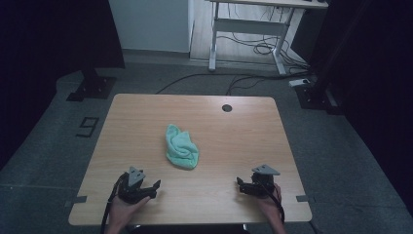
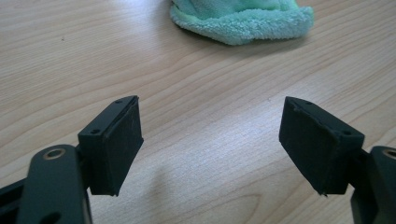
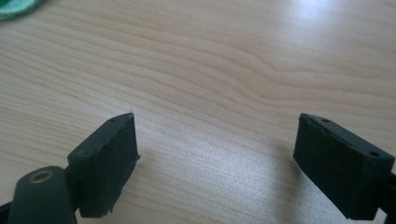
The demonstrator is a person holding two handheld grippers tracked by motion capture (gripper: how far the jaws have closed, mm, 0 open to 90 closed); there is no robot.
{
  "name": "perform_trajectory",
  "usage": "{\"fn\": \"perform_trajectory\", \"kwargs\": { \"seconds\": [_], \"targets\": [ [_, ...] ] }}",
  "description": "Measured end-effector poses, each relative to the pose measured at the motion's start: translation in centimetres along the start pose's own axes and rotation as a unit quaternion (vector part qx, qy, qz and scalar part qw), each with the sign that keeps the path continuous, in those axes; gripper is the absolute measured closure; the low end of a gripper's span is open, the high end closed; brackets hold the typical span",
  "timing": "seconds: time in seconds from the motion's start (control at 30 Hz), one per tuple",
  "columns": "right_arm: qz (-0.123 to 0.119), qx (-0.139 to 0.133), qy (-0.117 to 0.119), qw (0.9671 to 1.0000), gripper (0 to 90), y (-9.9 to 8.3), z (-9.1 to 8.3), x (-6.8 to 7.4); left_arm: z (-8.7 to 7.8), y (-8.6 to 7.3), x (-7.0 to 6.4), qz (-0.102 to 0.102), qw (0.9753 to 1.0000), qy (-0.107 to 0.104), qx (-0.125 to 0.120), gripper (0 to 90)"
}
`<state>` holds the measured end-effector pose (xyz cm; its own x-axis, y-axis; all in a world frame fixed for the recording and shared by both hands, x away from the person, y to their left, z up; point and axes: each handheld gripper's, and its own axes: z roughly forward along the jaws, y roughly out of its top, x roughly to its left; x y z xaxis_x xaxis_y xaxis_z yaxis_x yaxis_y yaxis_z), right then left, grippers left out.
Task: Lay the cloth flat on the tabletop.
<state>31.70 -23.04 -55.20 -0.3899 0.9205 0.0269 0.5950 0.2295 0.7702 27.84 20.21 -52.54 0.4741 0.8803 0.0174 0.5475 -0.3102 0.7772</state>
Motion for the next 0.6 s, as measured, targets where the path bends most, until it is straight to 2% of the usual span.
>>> {"fn": "perform_trajectory", "kwargs": {
  "seconds": [0.23, 0.6],
  "targets": [
    [0.003, -0.020, 0.004, 0.9998, 14.3, 0.32, -0.56, 0.30, -0.23, 0.22, -0.36, -0.003, 0.9999, -0.010, -0.001, 23.3],
    [0.003, -0.022, 0.010, 0.9997, 15.5, 0.46, -0.61, 0.70, -0.35, 0.27, -0.40, -0.007, 0.9999, -0.015, -0.003, 24.3]
  ]
}}
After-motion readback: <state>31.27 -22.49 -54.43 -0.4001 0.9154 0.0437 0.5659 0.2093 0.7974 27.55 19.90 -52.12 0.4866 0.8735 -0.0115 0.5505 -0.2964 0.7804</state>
